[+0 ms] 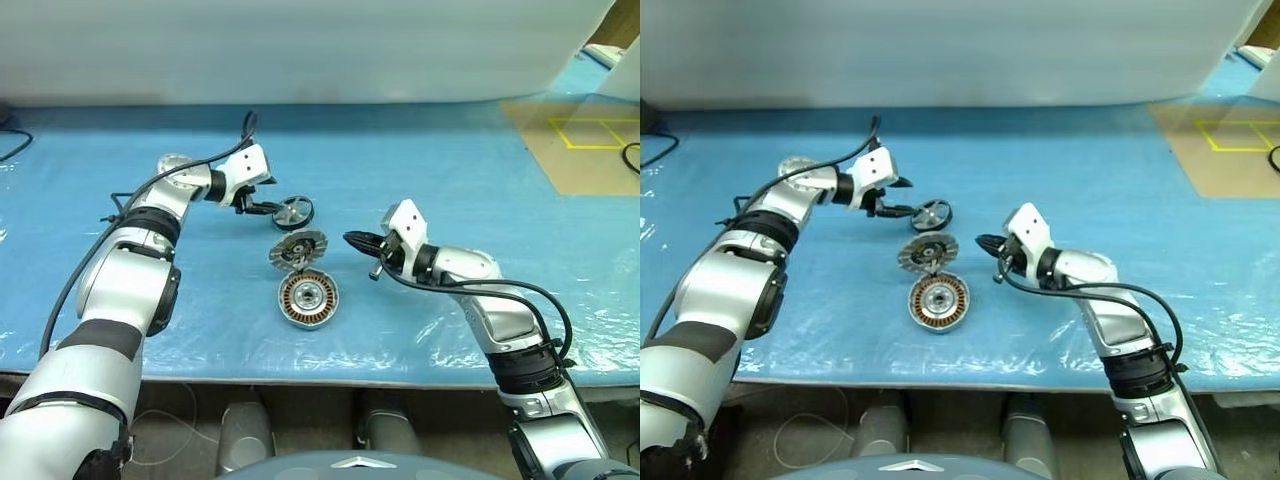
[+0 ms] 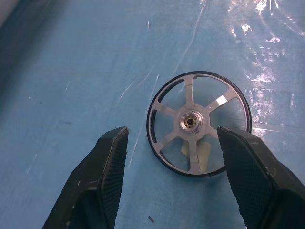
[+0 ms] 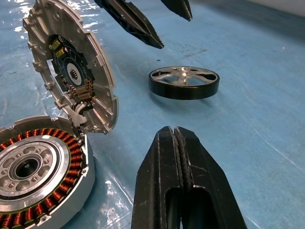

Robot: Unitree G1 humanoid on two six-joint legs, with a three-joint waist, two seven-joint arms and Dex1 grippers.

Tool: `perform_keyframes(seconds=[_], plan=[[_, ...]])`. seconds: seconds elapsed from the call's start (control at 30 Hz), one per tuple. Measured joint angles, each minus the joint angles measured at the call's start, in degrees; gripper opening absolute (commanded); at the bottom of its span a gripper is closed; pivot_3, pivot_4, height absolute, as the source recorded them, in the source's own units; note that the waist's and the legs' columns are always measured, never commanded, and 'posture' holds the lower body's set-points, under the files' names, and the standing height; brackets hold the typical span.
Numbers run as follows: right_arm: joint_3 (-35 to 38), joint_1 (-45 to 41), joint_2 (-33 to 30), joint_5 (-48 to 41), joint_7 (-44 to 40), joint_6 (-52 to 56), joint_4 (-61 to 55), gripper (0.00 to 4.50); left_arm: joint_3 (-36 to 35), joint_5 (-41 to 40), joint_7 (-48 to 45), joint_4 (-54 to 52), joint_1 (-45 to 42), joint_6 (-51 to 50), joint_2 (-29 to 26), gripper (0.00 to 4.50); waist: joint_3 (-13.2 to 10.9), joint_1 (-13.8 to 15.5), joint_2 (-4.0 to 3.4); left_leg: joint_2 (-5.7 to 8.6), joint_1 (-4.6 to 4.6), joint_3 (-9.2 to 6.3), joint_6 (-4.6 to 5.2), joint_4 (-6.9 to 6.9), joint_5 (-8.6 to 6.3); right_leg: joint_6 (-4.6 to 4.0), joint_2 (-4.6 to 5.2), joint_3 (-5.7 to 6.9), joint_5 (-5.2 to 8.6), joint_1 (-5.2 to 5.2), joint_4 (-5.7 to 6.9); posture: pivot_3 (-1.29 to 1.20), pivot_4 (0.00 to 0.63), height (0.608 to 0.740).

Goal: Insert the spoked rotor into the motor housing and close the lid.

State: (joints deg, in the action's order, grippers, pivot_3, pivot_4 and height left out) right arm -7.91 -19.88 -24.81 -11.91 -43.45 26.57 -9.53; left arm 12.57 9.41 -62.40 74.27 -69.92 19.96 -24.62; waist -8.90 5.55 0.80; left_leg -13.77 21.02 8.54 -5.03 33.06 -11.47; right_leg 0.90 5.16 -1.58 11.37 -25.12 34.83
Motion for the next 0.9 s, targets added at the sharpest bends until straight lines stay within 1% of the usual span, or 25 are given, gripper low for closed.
perform_keyframes(seconds=[0.2, 0.4, 0.7, 0.9], plan=[[0.0, 1.1, 0.0, 0.0, 1.1, 0.3, -0.7, 0.0, 0.1, 2.5, -0.1, 1.7, -1.8, -0.6, 1.4, 3.13, 0.0, 0.0, 0.01, 0.0, 0.0, -0.01, -0.01, 0.0, 0.0, 0.01, 0.01, 0.0, -0.01, 0.0, -0.01, 0.0, 0.15, 0.74], [0.0, 3.0, 0.0, 0.0, 2.6, 1.3, -3.7, 0.0, 0.2, 4.4, -0.8, 3.0, -2.4, -4.3, 3.0, 3.13, 0.0, 0.0, 0.01, 0.0, 0.01, -0.01, -0.01, -0.01, 0.0, 0.03, 0.0, 0.0, -0.01, 0.0, -0.02, 0.0, 0.15, 0.74], [0.0, 6.1, 0.2, -0.3, 5.2, 3.1, -7.9, 0.0, 0.1, 6.5, 2.7, 3.9, -2.6, -7.1, 4.3, 3.13, 0.0, 0.0, 0.01, 0.0, 0.01, -0.03, -0.01, -0.03, -0.01, 0.03, 0.01, 0.01, -0.01, 0.0, -0.06, 0.0, 0.15, 0.74], [0.0, 7.7, 0.2, -0.7, 6.4, 4.2, -9.7, 0.0, -1.3, 6.4, 4.1, 4.0, -2.6, -8.7, 4.5, 3.13, 0.0, 0.0, 0.02, 0.01, 0.03, -0.04, -0.01, -0.03, -0.01, 0.04, 0.01, 0.02, -0.02, 0.0, -0.09, 0.0, 0.15, 0.74]])
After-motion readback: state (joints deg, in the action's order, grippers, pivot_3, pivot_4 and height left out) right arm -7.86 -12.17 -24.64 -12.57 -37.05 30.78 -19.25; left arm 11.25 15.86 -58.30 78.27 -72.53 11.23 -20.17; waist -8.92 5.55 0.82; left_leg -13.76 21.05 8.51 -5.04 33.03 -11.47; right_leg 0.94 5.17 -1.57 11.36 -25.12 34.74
